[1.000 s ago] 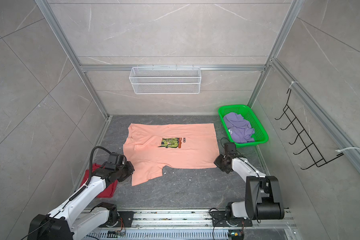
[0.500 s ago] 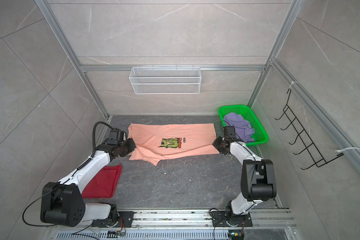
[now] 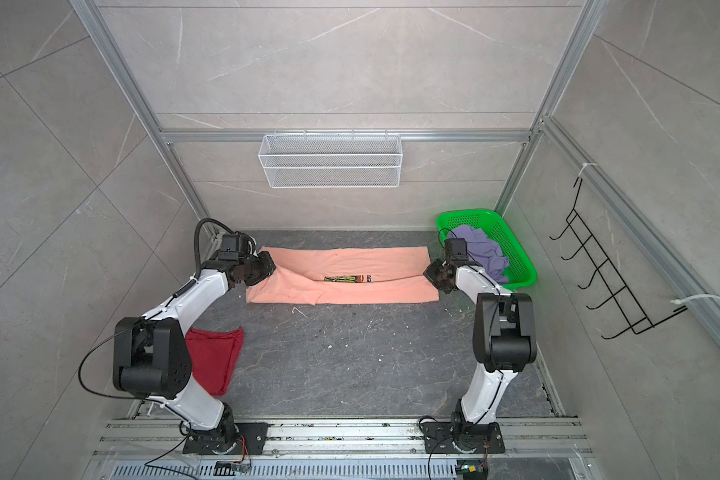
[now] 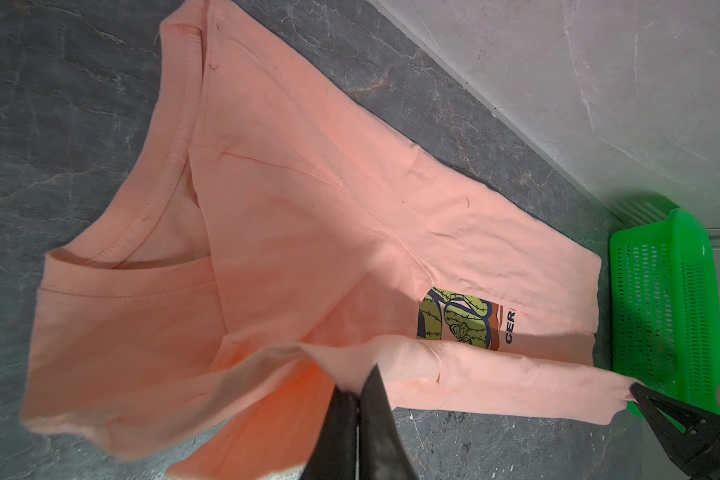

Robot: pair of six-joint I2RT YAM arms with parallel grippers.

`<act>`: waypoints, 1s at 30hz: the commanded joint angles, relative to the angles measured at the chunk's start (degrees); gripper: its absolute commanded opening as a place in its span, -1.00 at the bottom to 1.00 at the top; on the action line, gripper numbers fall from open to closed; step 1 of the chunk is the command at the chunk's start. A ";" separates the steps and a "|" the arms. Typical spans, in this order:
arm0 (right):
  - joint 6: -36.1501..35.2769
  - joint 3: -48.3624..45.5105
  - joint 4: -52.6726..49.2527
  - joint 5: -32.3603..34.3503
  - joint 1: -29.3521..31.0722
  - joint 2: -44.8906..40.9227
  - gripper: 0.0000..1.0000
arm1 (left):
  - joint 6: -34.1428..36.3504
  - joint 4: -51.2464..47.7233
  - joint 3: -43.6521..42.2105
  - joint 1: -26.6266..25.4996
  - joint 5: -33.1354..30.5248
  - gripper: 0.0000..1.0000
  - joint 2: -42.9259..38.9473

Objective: Fold and stack the t-shirts
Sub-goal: 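Lift the near hem with both grippers and fold it over toward the far collar edge, then lower the folded hem onto the far edge and open both grippers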

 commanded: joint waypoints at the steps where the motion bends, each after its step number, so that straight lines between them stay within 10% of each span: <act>1: 0.56 3.45 -1.29 -0.76 -0.28 3.34 -1.00 | 1.69 2.04 2.90 1.43 3.17 -1.00 2.16; 30: 2.41 13.38 -4.46 1.04 -1.77 15.21 -0.81 | 1.01 3.98 14.50 3.39 7.51 -1.00 16.98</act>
